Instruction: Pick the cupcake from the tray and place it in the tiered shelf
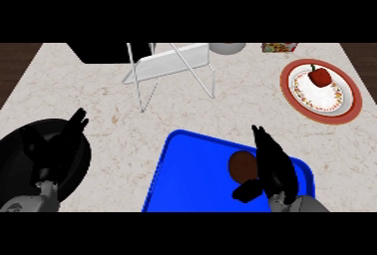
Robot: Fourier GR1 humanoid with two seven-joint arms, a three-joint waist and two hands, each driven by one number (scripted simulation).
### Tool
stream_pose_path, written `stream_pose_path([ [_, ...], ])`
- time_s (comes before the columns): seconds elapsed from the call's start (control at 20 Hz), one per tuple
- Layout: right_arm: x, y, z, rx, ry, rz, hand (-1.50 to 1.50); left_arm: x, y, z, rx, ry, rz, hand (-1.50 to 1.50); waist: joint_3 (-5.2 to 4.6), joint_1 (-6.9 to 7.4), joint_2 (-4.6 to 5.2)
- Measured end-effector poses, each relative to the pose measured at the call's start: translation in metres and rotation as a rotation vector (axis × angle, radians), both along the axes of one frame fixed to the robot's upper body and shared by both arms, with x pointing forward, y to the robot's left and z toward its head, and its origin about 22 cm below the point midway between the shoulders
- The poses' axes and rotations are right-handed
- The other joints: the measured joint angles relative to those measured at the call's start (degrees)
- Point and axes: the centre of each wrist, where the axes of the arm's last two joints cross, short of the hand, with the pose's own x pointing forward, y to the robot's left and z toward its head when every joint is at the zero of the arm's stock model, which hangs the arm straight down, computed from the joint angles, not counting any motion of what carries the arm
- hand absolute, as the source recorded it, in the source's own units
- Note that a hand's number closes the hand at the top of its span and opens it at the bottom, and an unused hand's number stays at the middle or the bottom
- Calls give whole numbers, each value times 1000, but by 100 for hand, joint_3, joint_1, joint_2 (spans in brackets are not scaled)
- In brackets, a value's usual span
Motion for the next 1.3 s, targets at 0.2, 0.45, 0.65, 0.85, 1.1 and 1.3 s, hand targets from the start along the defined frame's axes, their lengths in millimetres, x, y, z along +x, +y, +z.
stream_pose_path([
  [0.2,5,3,-11,-13,-9,-13,-150,1,-5,1,3,6,5,0,-3,11,5],
  [0.45,14,2,-15,3,-23,-32,-150,2,-9,3,-1,12,7,0,-2,16,5],
  [0.65,19,-2,-24,8,-26,-36,-150,3,-11,1,2,13,6,0,6,14,3],
  [0.85,18,3,-32,-28,47,69,150,4,-10,2,4,1,-5,0,-19,60,-3],
  [1.1,21,5,-42,-22,30,132,150,3,-6,2,10,9,-2,0,-71,20,-60],
  [1.3,21,16,-40,6,-14,160,150,1,-2,4,4,13,2,0,-77,2,-58],
])
